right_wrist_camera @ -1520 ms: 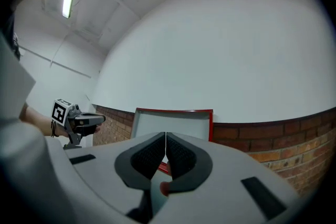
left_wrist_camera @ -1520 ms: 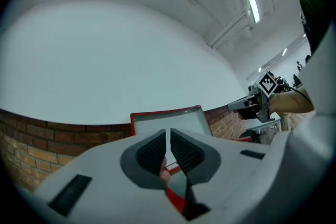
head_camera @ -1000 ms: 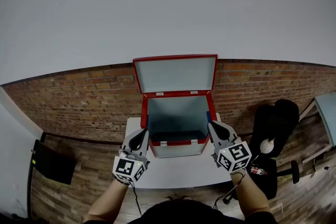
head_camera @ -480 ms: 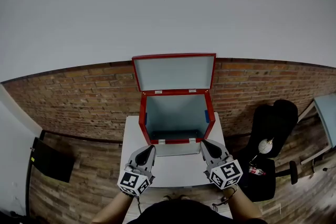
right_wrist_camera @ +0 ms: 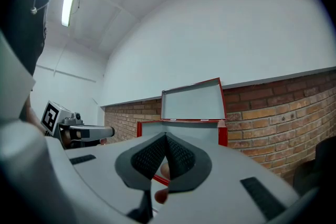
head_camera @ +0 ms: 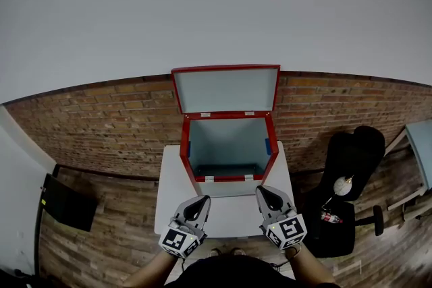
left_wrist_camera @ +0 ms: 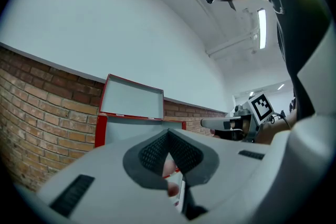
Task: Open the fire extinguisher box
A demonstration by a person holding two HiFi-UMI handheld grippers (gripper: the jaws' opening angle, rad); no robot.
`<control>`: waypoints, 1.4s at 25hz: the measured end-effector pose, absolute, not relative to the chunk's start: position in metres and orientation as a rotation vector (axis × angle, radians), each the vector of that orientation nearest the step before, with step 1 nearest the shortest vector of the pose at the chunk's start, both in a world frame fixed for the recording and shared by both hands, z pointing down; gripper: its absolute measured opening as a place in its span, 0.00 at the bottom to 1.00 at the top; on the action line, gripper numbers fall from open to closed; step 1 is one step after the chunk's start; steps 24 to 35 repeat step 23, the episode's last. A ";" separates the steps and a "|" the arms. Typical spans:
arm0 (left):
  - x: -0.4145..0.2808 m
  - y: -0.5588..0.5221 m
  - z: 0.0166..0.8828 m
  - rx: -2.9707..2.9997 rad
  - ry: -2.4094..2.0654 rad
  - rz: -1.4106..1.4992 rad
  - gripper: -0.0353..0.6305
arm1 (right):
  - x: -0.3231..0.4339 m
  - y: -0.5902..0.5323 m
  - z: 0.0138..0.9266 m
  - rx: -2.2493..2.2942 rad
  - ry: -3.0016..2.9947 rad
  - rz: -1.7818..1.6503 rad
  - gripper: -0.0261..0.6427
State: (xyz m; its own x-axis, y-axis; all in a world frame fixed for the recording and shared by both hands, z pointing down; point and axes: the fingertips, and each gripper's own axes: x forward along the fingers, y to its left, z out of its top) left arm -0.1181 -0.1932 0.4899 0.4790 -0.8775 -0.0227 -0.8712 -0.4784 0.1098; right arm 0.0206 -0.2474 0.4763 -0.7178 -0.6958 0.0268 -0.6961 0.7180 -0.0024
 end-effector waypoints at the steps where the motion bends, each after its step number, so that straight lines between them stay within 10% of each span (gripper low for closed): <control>1: -0.118 -0.193 0.490 2.620 -1.558 -0.103 0.12 | 0.020 -0.246 0.477 1.168 -2.886 0.018 0.07; 35: -0.119 -0.189 0.500 2.630 -1.530 -0.073 0.12 | 0.010 -0.236 0.489 1.133 -2.852 0.033 0.07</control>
